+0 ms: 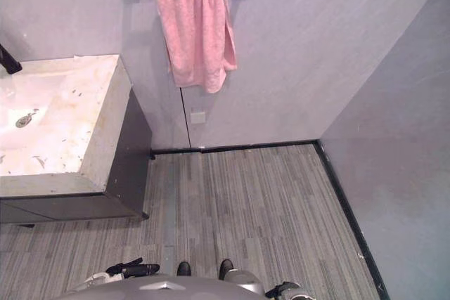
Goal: Organize the bathroom.
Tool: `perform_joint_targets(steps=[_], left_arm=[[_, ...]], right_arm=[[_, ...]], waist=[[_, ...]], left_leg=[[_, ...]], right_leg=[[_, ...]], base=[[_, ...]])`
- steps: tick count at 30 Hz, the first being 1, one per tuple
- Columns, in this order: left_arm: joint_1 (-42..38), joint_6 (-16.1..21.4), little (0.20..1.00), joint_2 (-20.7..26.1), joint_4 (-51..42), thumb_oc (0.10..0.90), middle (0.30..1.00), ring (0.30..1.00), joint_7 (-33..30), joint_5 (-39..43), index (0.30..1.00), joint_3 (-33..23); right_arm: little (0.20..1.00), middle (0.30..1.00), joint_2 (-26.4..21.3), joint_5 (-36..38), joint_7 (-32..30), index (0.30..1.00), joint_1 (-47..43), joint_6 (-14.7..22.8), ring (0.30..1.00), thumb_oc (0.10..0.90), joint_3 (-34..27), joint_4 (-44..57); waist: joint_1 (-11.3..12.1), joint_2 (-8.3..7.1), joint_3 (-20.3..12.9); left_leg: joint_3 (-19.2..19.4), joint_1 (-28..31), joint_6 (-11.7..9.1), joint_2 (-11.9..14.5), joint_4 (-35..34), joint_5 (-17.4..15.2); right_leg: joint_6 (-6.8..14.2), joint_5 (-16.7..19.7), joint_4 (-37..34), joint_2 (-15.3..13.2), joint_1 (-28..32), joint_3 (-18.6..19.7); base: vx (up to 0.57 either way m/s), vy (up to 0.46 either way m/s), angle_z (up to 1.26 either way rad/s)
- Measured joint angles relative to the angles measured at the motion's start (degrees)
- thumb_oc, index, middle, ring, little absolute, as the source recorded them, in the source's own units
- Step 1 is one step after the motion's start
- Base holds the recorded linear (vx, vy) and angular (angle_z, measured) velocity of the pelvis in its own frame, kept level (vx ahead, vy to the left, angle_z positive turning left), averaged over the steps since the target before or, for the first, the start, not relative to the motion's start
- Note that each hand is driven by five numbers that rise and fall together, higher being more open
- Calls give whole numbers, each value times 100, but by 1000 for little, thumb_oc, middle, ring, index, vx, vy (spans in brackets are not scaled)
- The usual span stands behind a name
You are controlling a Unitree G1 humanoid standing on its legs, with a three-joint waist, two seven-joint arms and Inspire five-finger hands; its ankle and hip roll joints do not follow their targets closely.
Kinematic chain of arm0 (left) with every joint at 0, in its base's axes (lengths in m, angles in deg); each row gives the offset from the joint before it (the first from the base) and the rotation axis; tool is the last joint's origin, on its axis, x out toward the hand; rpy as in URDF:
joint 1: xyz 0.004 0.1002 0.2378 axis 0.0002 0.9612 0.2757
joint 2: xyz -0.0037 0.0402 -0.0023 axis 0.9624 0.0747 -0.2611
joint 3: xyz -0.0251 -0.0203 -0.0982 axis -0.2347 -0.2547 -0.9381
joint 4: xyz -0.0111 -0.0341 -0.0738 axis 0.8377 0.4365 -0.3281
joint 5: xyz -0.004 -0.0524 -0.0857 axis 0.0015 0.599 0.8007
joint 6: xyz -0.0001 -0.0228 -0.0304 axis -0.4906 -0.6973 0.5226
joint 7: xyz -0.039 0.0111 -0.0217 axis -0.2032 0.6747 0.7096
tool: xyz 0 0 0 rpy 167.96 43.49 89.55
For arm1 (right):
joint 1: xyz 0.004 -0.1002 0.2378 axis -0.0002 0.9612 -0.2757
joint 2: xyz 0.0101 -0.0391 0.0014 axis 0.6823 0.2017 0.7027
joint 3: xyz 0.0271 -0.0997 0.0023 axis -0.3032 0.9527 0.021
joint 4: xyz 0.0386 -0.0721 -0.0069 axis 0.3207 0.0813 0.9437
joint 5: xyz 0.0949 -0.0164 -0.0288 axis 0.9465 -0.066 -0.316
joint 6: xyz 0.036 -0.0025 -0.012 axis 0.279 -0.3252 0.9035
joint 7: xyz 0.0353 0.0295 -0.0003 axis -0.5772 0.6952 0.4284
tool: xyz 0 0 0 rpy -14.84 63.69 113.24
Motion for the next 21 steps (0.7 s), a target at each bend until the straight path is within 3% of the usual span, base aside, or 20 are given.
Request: perform_joint_targets(steps=[5,10,16,21], left_arm=[[-13,-256,900,-9,114,800,900,900,-155,275,900,-202],[-45,-389,900,23,121,800,900,900,-162,318,900,-199],[-44,-406,900,70,143,800,900,900,-163,347,900,-200],[-57,-406,900,81,149,800,900,900,-138,138,900,-358]], right_arm=[[900,900,7,126,-22,900,139,216,900,800,-128,15],[900,900,-13,154,140,900,138,155,900,800,-134,8],[900,900,-123,242,916,900,97,61,900,800,-115,9],[900,900,-163,514,1111,900,125,72,900,800,-138,7]], waist=[[-17,-26,-56],[-16,-36,-59],[-1,-104,-97],[-19,-130,-74]], left_leg=[[29,58,-2,0,-12,-6],[53,73,-4,1,-22,-20],[74,73,4,1,-22,-21],[139,81,24,-2,-22,-31]], right_leg=[[1,0,3,0,15,33],[6,2,35,0,8,61],[11,7,46,-1,-2,76],[9,2,150,-8,-33,144]], base=[[15,12,-4],[15,12,-2],[31,17,-1],[47,45,-8]])
